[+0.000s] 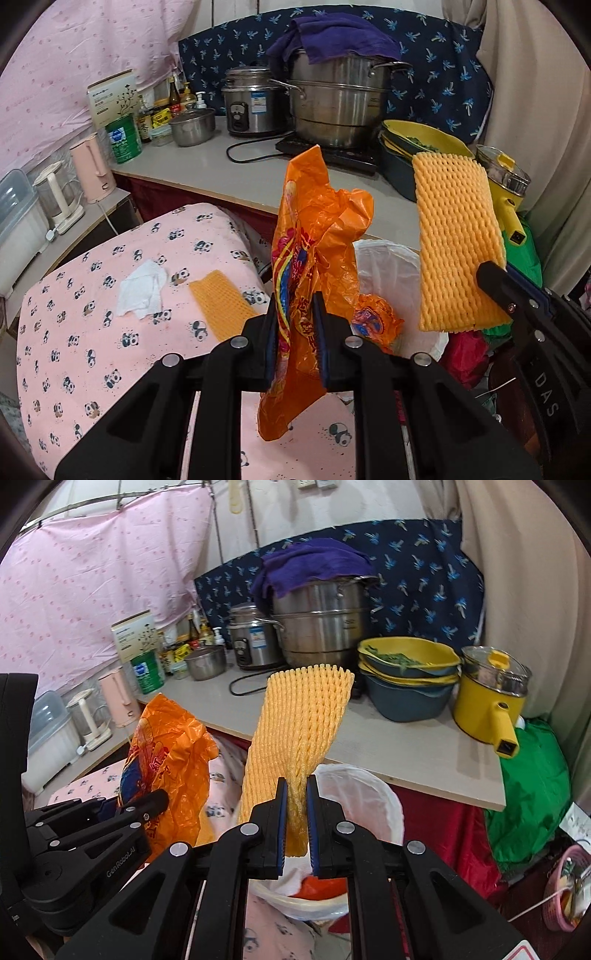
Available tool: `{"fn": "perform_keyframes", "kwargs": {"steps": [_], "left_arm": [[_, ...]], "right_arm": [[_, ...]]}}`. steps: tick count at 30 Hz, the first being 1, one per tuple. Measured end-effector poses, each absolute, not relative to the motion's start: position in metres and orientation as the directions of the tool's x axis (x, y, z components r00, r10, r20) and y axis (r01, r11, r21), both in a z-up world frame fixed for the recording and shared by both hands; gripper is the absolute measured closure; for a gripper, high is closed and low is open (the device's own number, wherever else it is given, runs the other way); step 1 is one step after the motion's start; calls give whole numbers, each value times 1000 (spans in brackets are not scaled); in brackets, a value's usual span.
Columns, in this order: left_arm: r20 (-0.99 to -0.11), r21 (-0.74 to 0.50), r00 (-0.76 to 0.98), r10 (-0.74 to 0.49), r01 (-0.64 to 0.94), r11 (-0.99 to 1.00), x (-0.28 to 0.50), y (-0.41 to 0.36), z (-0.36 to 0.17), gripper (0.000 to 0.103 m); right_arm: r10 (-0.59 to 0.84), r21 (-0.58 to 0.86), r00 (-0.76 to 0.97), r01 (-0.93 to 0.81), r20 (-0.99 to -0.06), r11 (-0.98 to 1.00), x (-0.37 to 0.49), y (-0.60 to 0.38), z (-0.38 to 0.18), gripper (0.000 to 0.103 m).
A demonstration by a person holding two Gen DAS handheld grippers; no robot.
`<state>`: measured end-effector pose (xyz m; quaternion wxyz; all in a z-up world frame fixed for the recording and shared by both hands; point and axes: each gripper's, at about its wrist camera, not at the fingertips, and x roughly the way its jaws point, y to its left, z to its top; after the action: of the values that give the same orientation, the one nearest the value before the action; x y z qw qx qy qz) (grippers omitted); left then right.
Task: Collect trash
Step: 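Carry the orange bag and foam sleeve toward the trash bin with both tools, then open both tools to drop the orange bag and foam sleeve into the bin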
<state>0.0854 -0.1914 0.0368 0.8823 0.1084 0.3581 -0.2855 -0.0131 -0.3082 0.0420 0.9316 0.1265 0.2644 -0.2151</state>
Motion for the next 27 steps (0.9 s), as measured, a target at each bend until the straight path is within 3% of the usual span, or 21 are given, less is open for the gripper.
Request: {"fn": "perform_keyframes", "kwargs": {"steps": [19,22,26,27], "left_arm": [[-778,-21,452,-436,675,738,92,-268,-18,85],[-786,-69,412,-461,681,729,99,-269,-25,79],[-783,-105,407,-470,659,745,109,-262,-28,49],[-778,-104,420,-468,649,754,110,-260,-28,47]], "right_arm": [[-346,133,685,544,-641,829,-15,-360,-12,93],[-338,137,679,544,-652,828,-10,-363,-18,93],[-323,147,675,540,-663,829,-3,-366,-25,93],[-317,148,675,537,-666,830,-1,-366,-26,93]]}}
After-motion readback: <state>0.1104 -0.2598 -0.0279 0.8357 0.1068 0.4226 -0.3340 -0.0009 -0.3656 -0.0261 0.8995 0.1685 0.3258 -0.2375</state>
